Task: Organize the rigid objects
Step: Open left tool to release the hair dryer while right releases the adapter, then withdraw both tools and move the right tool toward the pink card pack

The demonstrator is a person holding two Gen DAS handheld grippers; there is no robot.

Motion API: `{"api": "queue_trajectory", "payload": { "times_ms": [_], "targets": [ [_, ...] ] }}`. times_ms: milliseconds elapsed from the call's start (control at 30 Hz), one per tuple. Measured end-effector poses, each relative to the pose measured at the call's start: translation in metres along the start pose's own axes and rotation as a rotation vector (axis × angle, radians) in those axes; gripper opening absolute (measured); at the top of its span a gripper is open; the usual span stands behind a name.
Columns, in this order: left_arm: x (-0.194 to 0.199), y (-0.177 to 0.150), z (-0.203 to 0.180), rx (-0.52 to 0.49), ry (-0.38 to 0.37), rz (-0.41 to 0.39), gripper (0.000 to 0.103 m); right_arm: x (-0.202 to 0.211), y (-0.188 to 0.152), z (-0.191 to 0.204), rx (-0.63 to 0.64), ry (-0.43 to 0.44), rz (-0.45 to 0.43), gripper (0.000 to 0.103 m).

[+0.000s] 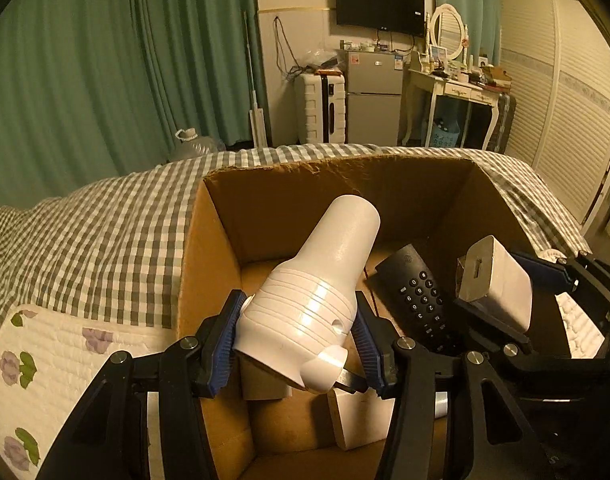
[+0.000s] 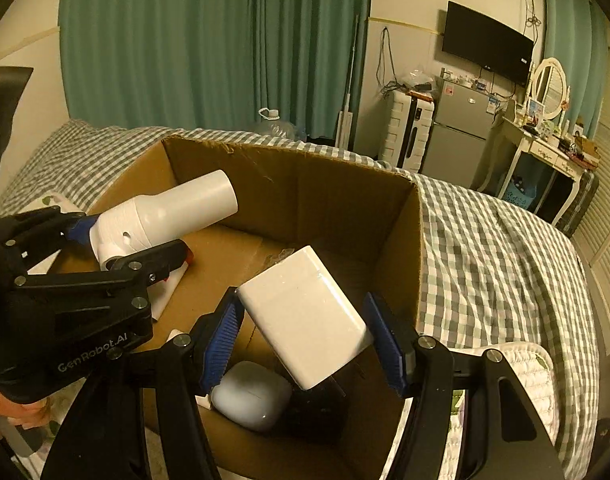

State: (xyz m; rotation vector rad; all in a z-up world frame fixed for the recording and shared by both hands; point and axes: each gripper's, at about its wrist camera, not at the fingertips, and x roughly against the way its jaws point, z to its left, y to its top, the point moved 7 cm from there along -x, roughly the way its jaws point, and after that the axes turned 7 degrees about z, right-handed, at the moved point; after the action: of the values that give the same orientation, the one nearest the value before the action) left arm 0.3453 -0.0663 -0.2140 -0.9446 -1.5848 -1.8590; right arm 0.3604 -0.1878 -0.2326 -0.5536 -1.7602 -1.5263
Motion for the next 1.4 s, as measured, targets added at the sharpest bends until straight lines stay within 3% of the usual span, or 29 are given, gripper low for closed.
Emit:
{"api": "queue_trajectory", "payload": {
  "times_ms": [167,233,267,700,1033,1400],
  "targets": [
    [0.002,0.004,0.007,0.055,-0.025,0.037,0.055,0.010,0.001,0.001,-0.037,0.043,0.002,0.068],
    [0.014,0.007,0.011,0.088,-0.066,0.013,0.056,0.019,0.001,-0.003,-0.066,0.046,-0.021,0.081],
    [0.020,0.009,0.013,0.098,-0.076,0.000,0.056,0.024,0.002,-0.005,-0.074,0.051,-0.034,0.083],
    [0.126,0.032,0.037,0.143,-0.055,-0.178,0.059,0.125,0.030,-0.012,-0.145,0.050,-0.195,0.089],
    [0.174,0.002,0.045,0.172,-0.031,-0.198,0.059,0.190,0.015,0.001,-0.128,0.056,-0.242,0.094],
    [0.176,-0.052,0.054,0.256,-0.045,-0.145,0.059,0.209,-0.036,0.012,-0.129,0.067,-0.196,0.094]
  ]
}}
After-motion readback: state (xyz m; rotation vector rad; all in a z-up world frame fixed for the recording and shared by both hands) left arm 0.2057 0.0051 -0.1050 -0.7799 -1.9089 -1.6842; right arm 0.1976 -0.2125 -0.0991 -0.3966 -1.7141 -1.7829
